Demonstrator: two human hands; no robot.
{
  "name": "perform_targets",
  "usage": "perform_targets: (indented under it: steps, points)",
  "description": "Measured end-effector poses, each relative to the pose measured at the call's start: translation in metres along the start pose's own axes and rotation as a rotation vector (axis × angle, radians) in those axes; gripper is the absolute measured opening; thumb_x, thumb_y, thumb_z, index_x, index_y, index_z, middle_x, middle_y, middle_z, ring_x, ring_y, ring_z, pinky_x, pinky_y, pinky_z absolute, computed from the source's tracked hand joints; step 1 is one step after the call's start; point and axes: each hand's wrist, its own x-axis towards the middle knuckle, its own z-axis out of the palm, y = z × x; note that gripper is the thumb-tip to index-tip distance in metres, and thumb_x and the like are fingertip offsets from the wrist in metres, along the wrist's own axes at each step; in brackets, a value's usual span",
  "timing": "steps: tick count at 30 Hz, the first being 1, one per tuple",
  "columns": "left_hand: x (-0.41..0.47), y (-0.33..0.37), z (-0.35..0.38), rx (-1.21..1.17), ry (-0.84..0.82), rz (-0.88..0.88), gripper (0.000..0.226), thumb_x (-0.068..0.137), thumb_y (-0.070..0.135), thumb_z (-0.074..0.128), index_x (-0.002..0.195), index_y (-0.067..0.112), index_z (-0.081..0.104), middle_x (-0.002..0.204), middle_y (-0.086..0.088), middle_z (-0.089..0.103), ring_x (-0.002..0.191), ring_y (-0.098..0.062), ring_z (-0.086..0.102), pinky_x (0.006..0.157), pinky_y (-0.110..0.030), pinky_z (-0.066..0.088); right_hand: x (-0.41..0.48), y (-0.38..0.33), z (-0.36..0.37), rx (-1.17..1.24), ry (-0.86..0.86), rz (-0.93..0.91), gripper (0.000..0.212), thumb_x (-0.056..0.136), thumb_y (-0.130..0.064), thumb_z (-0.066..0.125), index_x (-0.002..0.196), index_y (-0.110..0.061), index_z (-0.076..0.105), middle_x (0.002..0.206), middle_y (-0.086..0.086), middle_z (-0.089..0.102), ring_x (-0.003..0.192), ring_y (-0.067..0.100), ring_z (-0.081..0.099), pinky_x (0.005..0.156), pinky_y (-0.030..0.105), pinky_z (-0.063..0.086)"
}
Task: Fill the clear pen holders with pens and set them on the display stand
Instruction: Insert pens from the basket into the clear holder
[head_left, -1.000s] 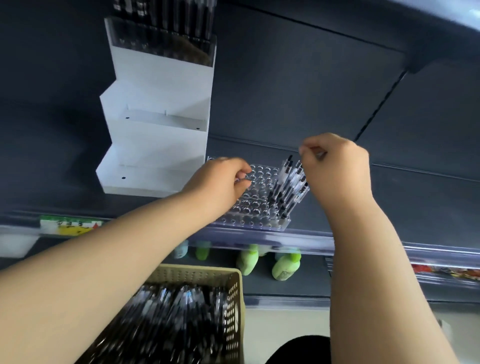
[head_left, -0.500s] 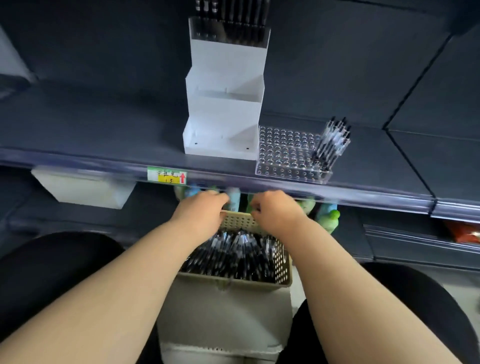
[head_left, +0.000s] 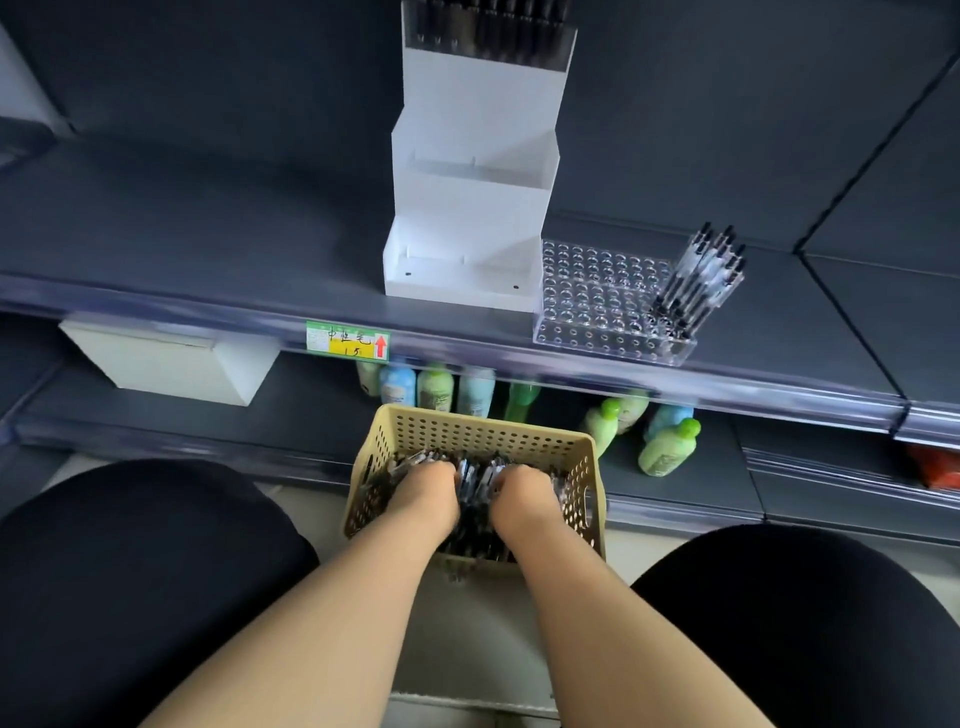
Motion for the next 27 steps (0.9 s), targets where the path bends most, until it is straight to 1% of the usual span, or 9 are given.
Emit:
perform_targets:
  steps: [3, 5, 9, 13, 15, 21, 24, 25, 27]
  points:
    - [0.008, 0.003, 0.014, -0.047, 0.008, -0.008, 0.028, 0.090, 0.012, 0.049, 0.116, 0.016, 0.061, 0.124, -0.008, 0.057, 0.114, -0.027, 0.055, 0.096, -0.033, 0.046, 0.013, 0.004, 0.005, 0.054, -0.024, 0.098, 0.027, 0.090, -0.009, 0.049, 0.115, -0.003, 0.060, 0.117, 0.013, 0.062, 0.110, 0.029, 0.058, 0.089, 0.032, 0.047]
    - [0.011, 0.004, 0.023, -0.072, 0.022, -0.025, 0.026, 0.091, 0.014, 0.047, 0.113, 0.018, 0.061, 0.123, -0.008, 0.057, 0.112, -0.028, 0.055, 0.093, -0.036, 0.047, 0.017, 0.006, 0.010, 0.079, -0.069, 0.165, 0.028, 0.090, -0.010, 0.049, 0.116, -0.004, 0.058, 0.118, 0.012, 0.062, 0.108, 0.029, 0.059, 0.086, 0.033, 0.048]
    - [0.019, 0.008, 0.030, -0.092, 0.062, -0.124, 0.028, 0.095, 0.020, 0.043, 0.121, 0.020, 0.053, 0.125, -0.005, 0.052, 0.115, -0.026, 0.053, 0.088, -0.038, 0.047, 0.029, 0.008, 0.018, 0.078, -0.087, 0.253, 0.028, 0.090, -0.017, 0.053, 0.116, -0.009, 0.058, 0.117, 0.008, 0.062, 0.106, 0.027, 0.060, 0.083, 0.032, 0.048]
    - [0.027, 0.014, 0.028, -0.052, 0.052, -0.207, 0.038, 0.097, 0.009, 0.026, 0.131, 0.012, 0.043, 0.134, -0.007, 0.044, 0.123, -0.026, 0.047, 0.092, -0.038, 0.043, 0.039, 0.008, 0.023, 0.154, -0.117, 0.297, 0.035, 0.089, -0.034, 0.057, 0.112, -0.007, 0.059, 0.111, 0.009, 0.064, 0.101, 0.028, 0.060, 0.082, 0.031, 0.048]
    - [0.029, 0.018, 0.025, 0.005, 0.023, -0.222, 0.039, 0.097, 0.008, 0.027, 0.133, 0.010, 0.041, 0.136, -0.007, 0.043, 0.125, -0.024, 0.046, 0.093, -0.037, 0.044, 0.043, 0.009, 0.025, 0.192, -0.118, 0.297, 0.038, 0.088, -0.039, 0.058, 0.108, -0.007, 0.060, 0.110, 0.010, 0.064, 0.101, 0.028, 0.060, 0.079, 0.030, 0.046]
    - [0.026, 0.023, 0.016, 0.167, -0.090, -0.216, 0.041, 0.091, 0.004, 0.043, 0.131, 0.013, 0.050, 0.134, -0.005, 0.050, 0.123, -0.021, 0.050, 0.090, -0.033, 0.045, 0.044, 0.010, 0.024, 0.218, -0.121, 0.274, 0.030, 0.088, -0.031, 0.057, 0.103, -0.006, 0.062, 0.104, 0.010, 0.064, 0.093, 0.027, 0.060, 0.070, 0.026, 0.042]
    - [0.020, 0.021, 0.014, 0.152, -0.120, -0.214, 0.041, 0.091, 0.005, 0.045, 0.130, 0.013, 0.051, 0.133, -0.005, 0.052, 0.121, -0.023, 0.051, 0.090, -0.033, 0.046, 0.038, 0.009, 0.020, 0.204, -0.095, 0.240, 0.021, 0.087, -0.024, 0.056, 0.097, -0.007, 0.061, 0.098, 0.010, 0.064, 0.081, 0.025, 0.055, 0.067, 0.024, 0.040]
    - [0.019, 0.020, 0.013, 0.122, -0.120, -0.220, 0.039, 0.092, 0.007, 0.045, 0.130, 0.013, 0.051, 0.133, -0.005, 0.053, 0.120, -0.023, 0.052, 0.089, -0.034, 0.046, 0.036, 0.009, 0.018, 0.203, -0.077, 0.230, 0.022, 0.087, -0.022, 0.055, 0.100, -0.005, 0.060, 0.101, 0.011, 0.065, 0.080, 0.025, 0.055, 0.067, 0.025, 0.040]
    - [0.013, 0.017, 0.009, 0.032, -0.097, -0.218, 0.033, 0.094, 0.016, 0.047, 0.126, 0.015, 0.053, 0.129, -0.005, 0.055, 0.116, -0.024, 0.055, 0.085, -0.034, 0.047, 0.029, 0.007, 0.013, 0.219, -0.032, 0.205, 0.033, 0.086, -0.020, 0.055, 0.114, -0.003, 0.054, 0.111, 0.013, 0.064, 0.092, 0.028, 0.059, 0.072, 0.027, 0.045]
